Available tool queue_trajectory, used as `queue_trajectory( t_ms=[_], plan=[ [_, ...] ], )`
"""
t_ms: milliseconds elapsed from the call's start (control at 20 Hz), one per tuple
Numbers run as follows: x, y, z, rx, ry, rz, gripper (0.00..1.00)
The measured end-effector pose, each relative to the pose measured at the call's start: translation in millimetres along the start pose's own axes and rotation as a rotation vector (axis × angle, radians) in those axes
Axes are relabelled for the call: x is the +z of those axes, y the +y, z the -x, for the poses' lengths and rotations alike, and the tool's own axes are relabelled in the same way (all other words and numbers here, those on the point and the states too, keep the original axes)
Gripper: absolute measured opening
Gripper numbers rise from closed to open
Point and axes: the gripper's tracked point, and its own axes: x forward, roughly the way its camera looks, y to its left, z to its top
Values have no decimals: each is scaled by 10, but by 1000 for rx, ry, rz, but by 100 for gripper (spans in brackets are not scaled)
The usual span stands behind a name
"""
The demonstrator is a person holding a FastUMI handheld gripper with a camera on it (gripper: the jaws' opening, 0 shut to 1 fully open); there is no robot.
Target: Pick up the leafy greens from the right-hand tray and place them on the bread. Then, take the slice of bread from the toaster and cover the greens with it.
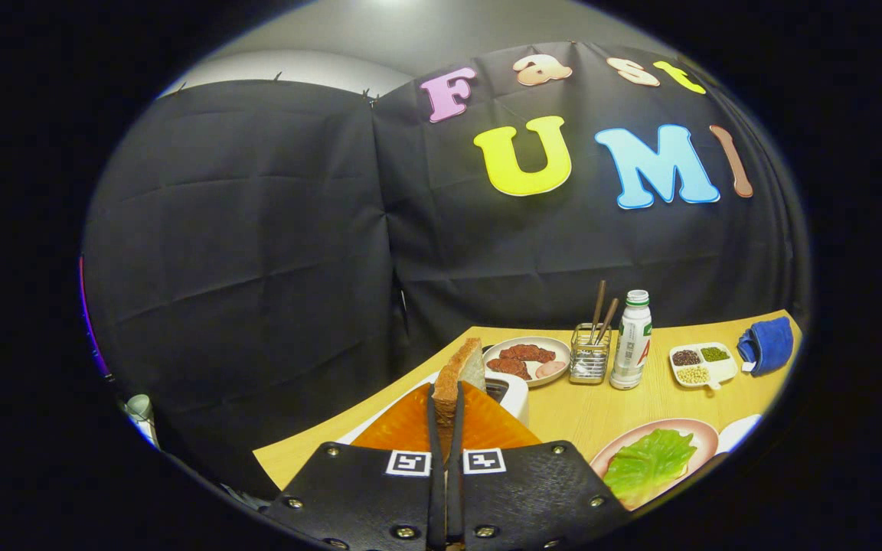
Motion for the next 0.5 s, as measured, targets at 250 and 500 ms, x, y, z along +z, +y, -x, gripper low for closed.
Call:
queue_trajectory(
  t_ms=[250, 500],
  plan=[
    [465, -220, 269, -22, -115, -26, 1],
    [568, -881, 517, -159, -140, -11, 1]
  ],
)
